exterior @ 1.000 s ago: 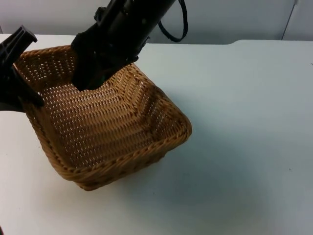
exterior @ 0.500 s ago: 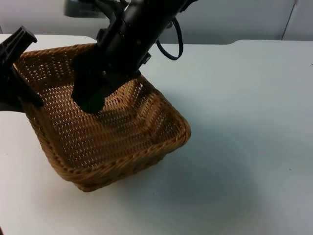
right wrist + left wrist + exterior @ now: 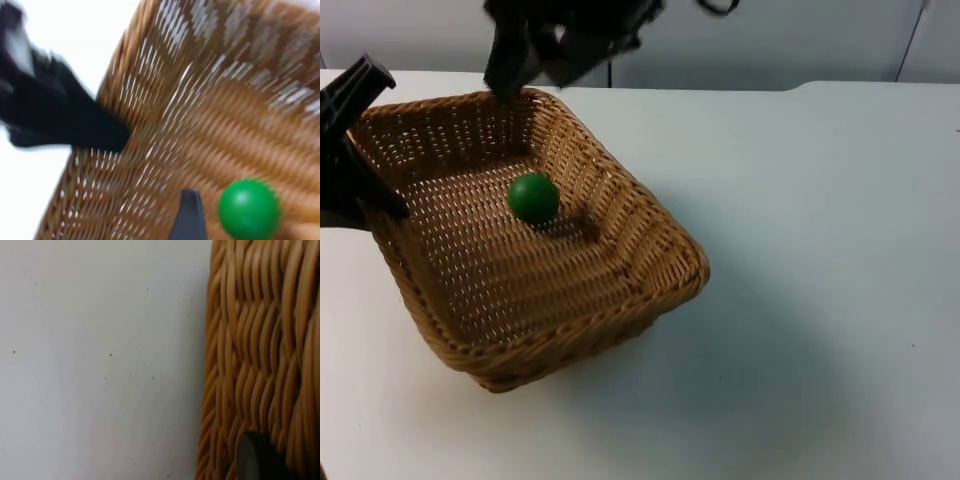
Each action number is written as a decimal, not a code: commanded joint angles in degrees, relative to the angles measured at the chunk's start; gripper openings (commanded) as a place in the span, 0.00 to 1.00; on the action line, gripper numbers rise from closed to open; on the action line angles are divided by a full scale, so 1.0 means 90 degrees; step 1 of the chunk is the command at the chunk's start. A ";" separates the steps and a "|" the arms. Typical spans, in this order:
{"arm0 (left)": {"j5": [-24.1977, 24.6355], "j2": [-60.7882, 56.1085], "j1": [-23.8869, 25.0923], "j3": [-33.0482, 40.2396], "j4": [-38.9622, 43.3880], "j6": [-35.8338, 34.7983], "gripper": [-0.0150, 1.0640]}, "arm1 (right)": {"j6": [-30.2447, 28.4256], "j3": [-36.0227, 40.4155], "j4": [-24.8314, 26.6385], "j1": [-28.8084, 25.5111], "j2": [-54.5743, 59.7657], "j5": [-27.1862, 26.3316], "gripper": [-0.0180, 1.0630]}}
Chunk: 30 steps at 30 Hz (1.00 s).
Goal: Pick up the basket with the left hand and place the ball into the basket with the right hand.
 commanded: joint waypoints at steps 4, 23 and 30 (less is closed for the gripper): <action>0.0050 -0.0106 0.0005 -0.0038 -0.0169 -0.0026 0.01 | 0.0403 -0.0044 -0.0056 -0.0401 -0.1041 0.0122 0.49; -0.0757 -0.0106 0.0005 -0.0038 -0.0289 -0.0026 0.01 | 0.0405 -0.0030 -0.0059 -0.0502 -0.1605 0.1377 0.02; -0.0795 -0.0032 0.0005 -0.0065 -0.0337 0.0420 0.01 | 0.0405 -0.0030 -0.0059 -0.0502 -0.1605 0.1377 0.02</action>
